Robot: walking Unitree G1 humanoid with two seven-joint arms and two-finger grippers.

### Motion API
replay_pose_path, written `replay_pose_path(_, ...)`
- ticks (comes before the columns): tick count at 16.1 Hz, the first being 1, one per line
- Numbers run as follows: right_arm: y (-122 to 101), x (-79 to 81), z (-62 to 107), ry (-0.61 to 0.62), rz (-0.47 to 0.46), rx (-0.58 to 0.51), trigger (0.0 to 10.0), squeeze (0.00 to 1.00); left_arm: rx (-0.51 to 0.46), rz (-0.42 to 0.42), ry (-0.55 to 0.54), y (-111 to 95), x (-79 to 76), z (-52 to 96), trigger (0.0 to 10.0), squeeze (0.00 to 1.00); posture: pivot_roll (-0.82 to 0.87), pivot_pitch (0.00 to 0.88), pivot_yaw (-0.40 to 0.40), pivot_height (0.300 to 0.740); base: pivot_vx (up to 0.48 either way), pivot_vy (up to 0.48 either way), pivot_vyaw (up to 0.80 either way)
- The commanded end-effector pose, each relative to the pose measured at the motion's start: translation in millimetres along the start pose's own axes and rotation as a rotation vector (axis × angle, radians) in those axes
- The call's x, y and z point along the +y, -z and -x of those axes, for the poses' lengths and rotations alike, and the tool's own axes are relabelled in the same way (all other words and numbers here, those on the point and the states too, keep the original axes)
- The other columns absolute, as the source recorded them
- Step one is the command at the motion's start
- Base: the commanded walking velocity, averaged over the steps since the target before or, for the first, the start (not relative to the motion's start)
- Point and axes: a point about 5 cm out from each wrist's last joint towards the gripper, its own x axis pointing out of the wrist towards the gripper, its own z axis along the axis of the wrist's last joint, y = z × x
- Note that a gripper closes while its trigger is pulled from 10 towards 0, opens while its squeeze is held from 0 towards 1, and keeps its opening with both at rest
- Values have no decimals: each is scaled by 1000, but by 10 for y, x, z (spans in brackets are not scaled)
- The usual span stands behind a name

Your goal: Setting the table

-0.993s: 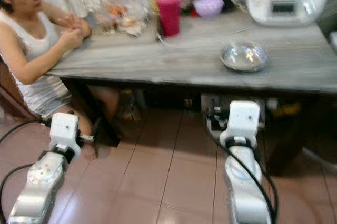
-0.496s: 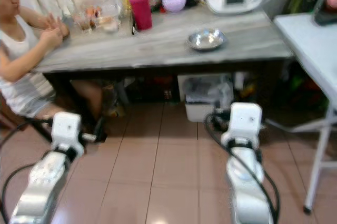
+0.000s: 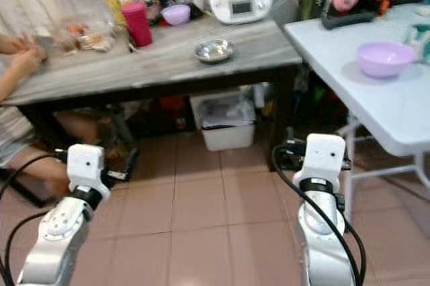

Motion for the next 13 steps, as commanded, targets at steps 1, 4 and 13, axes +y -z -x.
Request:
replay_pose_path(1,-26,11,-12,5,-14,-13,10000,0,-25,-23,-2,-81,85,-43,10000,0,-179,9,114,740,0,0,0)
replay_pose_path(4,-54,6,5,5,-19,-18,10000,0,-23,-17,5,-83,52,-59,10000,0,-189,19,113,740,0,0,0)
replay_pose_path(13,-87,81,20,-23,-24,-27,10000,0,-17,-11,21,-51,-20,-73,10000,0,-220,28,112,740,0,0,0)
